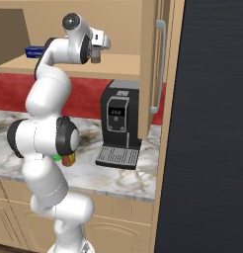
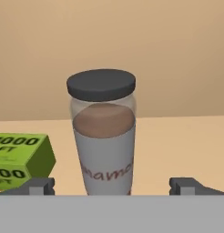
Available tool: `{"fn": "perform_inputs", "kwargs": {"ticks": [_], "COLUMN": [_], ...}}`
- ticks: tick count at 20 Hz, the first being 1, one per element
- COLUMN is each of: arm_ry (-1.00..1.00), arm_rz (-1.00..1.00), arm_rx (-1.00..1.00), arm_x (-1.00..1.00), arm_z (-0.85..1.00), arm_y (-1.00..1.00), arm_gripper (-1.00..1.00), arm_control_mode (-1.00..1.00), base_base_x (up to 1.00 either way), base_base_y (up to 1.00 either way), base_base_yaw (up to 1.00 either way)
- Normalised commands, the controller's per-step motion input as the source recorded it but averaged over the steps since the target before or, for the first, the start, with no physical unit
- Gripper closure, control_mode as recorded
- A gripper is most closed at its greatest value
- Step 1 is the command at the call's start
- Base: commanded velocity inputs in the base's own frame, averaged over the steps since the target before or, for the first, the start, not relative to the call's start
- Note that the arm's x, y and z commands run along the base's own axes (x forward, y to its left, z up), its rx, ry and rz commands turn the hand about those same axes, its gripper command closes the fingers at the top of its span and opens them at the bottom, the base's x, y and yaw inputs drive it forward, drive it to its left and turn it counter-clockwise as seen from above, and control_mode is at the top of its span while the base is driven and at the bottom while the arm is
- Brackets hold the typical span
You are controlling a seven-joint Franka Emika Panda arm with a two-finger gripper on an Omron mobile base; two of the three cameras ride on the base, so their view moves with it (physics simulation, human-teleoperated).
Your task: Pick the cinnamon and honey bottle from the cabinet and place them next to the mug.
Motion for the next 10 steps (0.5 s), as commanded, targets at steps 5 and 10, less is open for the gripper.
{"fn": "perform_inputs", "kwargs": {"ticks": [5,10], "arm_ry": [0.0,0.0], "arm_rz": [0.0,0.0], "arm_rx": [0.0,0.0], "arm_x": [0.16,0.09], "arm_z": [0.0,0.0], "arm_y": [0.0,0.0], "arm_gripper": [-1.0,-1.0], "arm_control_mode": [-1.0,-1.0], "base_base_x": [0.0,0.0], "base_base_y": [0.0,0.0], "base_base_yaw": [0.0,0.0]}}
